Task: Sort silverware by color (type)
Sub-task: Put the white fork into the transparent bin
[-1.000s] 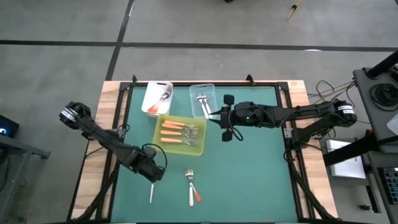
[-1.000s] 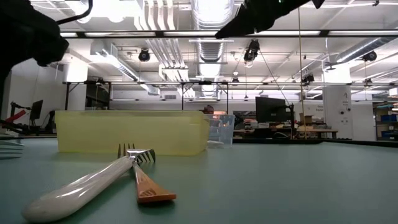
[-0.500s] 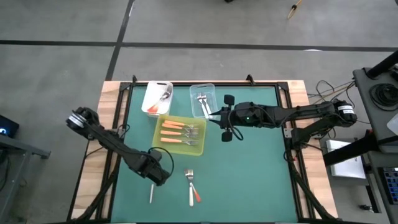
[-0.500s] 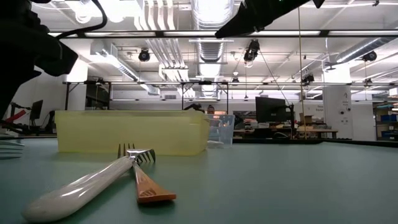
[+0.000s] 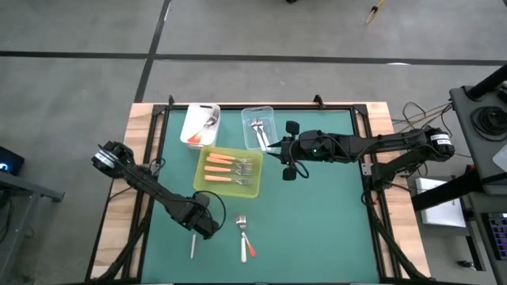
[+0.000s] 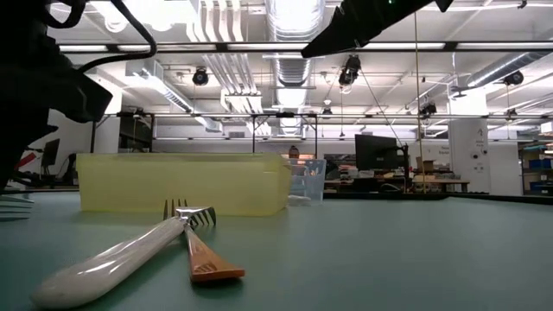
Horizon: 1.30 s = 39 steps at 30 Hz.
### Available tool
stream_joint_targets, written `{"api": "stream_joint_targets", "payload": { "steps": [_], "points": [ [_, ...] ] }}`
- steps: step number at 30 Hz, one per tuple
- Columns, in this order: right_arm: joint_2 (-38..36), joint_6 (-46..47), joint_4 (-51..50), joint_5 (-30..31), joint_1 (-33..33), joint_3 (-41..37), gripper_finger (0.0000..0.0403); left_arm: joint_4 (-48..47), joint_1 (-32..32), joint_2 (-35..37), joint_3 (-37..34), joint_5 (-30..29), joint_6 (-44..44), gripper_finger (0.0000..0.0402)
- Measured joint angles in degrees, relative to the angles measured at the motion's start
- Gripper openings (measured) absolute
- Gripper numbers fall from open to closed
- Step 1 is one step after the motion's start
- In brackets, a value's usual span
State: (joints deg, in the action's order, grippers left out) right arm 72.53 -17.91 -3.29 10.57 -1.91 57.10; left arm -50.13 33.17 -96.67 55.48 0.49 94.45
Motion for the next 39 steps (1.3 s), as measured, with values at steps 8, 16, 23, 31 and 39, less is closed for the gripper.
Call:
{"api": "stream_joint_targets", "payload": {
  "steps": [8, 16, 23, 31, 39],
  "points": [
    [0.0, 0.0, 0.2, 0.0, 0.0, 0.0, 0.0087, 0.0, 0.0, -0.2, -0.3, -0.5, 0.0, 0.009],
    [0.0, -0.1, 0.2, 0.0, 0.0, 0.0, 0.0087, 0.0, -0.2, -1.0, -0.8, -0.5, -0.1, 0.0076],
    [0.0, -0.2, 0.2, 0.0, 0.0, 0.0, 0.0087, 0.1, -0.2, -1.0, -0.8, -0.4, -0.4, 0.0076],
    [0.0, -0.2, 0.2, 0.0, 0.0, 0.0, 0.0087, 0.2, -0.2, -1.0, -0.8, -0.3, -0.5, 0.0018],
    [0.0, -0.2, 0.2, 0.0, 0.0, 0.0, 0.0087, 0.2, -0.2, -0.5, -0.9, 0.0, -2.3, 0.0001]
  ]
}}
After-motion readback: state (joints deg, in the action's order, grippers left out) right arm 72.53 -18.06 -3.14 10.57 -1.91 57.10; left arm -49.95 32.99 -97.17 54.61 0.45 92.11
